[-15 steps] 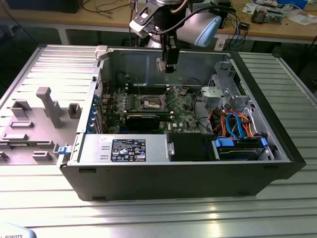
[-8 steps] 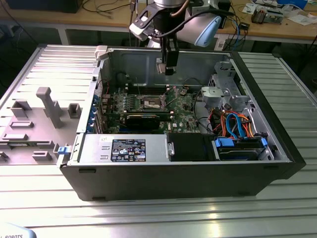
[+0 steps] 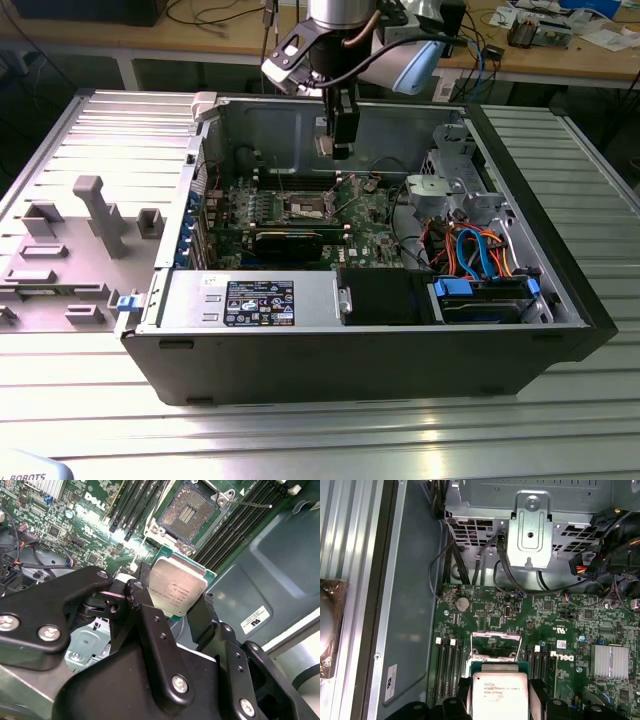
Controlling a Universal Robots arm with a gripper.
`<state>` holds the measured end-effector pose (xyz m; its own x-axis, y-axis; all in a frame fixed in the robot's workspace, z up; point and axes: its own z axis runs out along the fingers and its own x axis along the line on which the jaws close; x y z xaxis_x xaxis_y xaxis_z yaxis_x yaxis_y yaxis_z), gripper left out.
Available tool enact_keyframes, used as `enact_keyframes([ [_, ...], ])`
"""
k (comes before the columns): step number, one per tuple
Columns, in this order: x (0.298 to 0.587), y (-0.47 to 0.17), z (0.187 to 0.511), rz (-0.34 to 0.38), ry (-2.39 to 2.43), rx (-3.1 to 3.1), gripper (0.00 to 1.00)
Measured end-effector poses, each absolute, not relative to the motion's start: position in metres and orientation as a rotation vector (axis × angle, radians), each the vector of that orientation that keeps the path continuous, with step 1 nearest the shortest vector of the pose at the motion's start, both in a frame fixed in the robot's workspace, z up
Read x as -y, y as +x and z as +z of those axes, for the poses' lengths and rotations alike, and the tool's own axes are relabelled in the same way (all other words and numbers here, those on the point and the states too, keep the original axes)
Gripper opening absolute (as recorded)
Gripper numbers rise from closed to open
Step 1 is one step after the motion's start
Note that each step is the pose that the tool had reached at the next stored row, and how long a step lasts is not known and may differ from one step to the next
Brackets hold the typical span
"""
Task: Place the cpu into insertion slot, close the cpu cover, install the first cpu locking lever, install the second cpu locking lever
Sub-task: 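Place the cpu into insertion slot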
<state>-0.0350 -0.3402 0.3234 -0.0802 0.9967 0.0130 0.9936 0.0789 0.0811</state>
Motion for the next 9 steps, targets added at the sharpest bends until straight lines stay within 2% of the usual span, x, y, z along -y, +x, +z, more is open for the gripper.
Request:
enact_keyframes([
  [9,0.3404,-0.0350,0.3231,0.106,2.099,-2.274,0.54],
])
